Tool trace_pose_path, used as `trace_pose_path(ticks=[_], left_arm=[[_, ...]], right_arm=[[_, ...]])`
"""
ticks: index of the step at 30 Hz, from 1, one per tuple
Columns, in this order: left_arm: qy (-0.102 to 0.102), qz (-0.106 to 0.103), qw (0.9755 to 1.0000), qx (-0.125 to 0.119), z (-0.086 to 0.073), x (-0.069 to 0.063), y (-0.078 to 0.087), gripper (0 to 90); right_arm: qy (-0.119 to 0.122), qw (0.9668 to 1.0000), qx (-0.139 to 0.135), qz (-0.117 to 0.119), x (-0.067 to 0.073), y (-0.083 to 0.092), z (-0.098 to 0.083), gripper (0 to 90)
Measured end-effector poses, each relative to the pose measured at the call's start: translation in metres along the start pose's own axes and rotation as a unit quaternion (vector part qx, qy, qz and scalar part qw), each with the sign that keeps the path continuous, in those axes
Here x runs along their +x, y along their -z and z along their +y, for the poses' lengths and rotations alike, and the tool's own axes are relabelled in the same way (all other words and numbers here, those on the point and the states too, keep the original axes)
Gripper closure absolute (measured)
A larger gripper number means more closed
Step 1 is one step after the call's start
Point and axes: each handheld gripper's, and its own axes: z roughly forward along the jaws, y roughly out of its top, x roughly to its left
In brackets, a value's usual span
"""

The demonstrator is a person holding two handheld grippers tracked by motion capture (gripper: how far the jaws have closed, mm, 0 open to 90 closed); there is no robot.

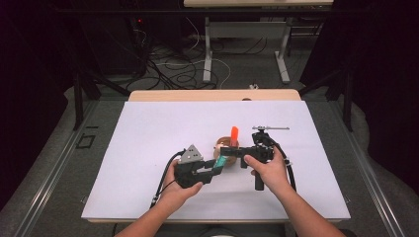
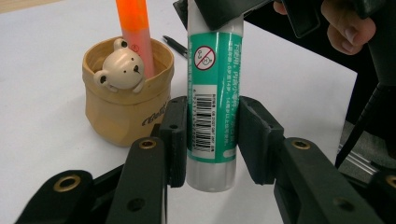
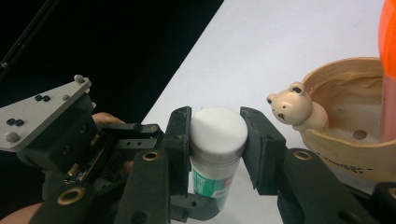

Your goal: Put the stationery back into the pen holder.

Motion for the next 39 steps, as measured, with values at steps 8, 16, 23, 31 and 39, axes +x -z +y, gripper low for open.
trace_pose_path(ticks=[8,16,23,31,39], left_arm=[[0.001,-0.001,1.0,0.004,-0.002,0.002,-0.002,58.9],[0.004,0.007,0.9999,0.012,-0.007,0.009,-0.009,51.9],[-0.005,0.01,0.9998,0.018,-0.009,0.01,-0.011,46.0],[-0.017,0.033,0.999,0.027,-0.009,0.014,-0.011,42.6],[0.013,0.052,0.9974,0.048,-0.013,0.026,-0.01,40.8]], right_arm=[[-0.003,0.9997,-0.022,-0.01,-0.001,0.004,0.002,65.4],[0.006,0.9988,-0.042,-0.023,-0.004,0.012,0.006,65.4],[0.023,0.9969,-0.065,-0.038,-0.007,0.019,0.01,65.4],[0.05,0.9924,-0.096,-0.06,-0.008,0.026,0.014,65.4],[0.075,0.9867,-0.118,-0.083,-0.006,0.03,0.015,65.4]])
